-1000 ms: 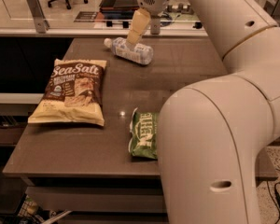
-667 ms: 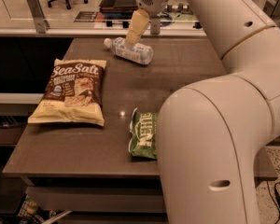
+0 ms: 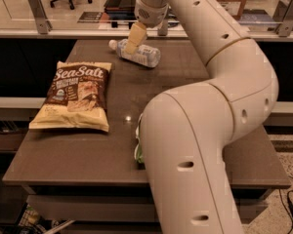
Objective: Knock blue plastic bottle over
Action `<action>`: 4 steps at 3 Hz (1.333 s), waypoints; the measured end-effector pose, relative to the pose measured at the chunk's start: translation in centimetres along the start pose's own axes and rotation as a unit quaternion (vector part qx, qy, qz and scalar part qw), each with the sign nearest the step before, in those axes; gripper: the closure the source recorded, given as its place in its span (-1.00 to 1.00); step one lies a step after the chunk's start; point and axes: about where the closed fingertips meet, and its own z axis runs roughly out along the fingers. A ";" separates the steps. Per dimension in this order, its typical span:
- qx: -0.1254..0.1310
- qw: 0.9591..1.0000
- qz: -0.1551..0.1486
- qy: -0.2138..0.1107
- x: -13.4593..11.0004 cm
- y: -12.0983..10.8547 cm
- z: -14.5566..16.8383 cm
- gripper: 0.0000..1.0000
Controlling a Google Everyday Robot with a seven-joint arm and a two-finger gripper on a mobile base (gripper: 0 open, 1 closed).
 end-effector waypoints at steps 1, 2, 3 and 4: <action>0.004 1.000 0.019 0.004 -0.2 -0.8 1.6 -1.00; 0.008 0.999 0.038 0.007 -0.1 -1.1 1.6 -0.65; 0.011 0.999 0.038 0.001 -0.5 -1.2 2.1 -0.19; 0.012 0.999 0.037 -0.003 -0.9 -1.4 2.5 0.28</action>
Offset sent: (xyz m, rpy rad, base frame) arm 0.0087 -0.0111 -0.0015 -0.0114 0.0426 -0.1286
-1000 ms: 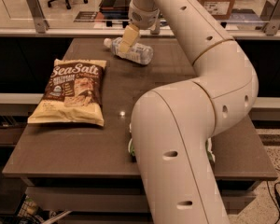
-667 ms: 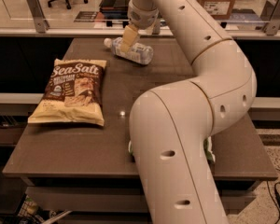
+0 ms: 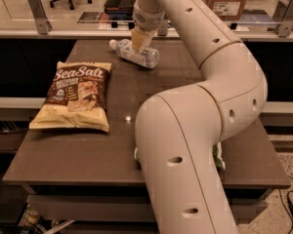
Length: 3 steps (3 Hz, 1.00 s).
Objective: Knock blue plastic bottle over
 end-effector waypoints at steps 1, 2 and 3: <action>0.001 1.000 -0.001 -0.003 -0.3 -0.1 0.4 0.28; 0.001 1.000 -0.001 -0.003 -0.4 -0.1 0.3 -0.19; 0.001 1.000 -0.001 -0.003 -0.4 -0.1 0.3 -0.65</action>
Offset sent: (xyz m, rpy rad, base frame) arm 0.0029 0.0024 -0.0027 0.0030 -0.0049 0.0012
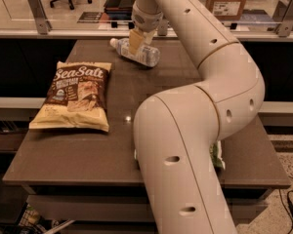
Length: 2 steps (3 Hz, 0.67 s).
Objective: Knock blue plastic bottle over
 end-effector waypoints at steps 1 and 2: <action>0.001 1.000 -0.001 -0.003 -0.3 -0.1 0.6 -1.00; 0.001 1.000 -0.001 -0.003 -0.3 -0.1 0.6 -1.00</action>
Offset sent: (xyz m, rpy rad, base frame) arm 0.0026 0.0022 -0.0027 0.0026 -0.0040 0.0010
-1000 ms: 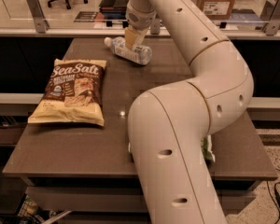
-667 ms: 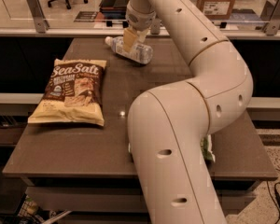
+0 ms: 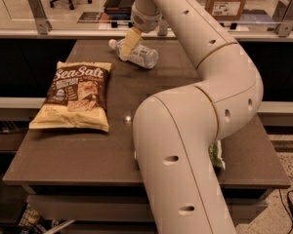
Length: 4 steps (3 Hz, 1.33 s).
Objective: Knock blue plastic bottle over
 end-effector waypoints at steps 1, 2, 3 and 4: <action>-0.001 1.000 -0.002 0.007 -0.4 0.3 1.0 -1.00; -0.008 1.000 0.003 0.018 -0.4 0.7 2.4 -1.00; -0.013 1.000 0.009 0.024 -0.4 0.9 3.2 -1.00; -0.012 1.000 0.008 0.021 -0.6 0.9 3.7 -0.65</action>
Offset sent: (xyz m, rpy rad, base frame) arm 0.0047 0.0139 -0.0288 -0.0348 0.0841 -0.0235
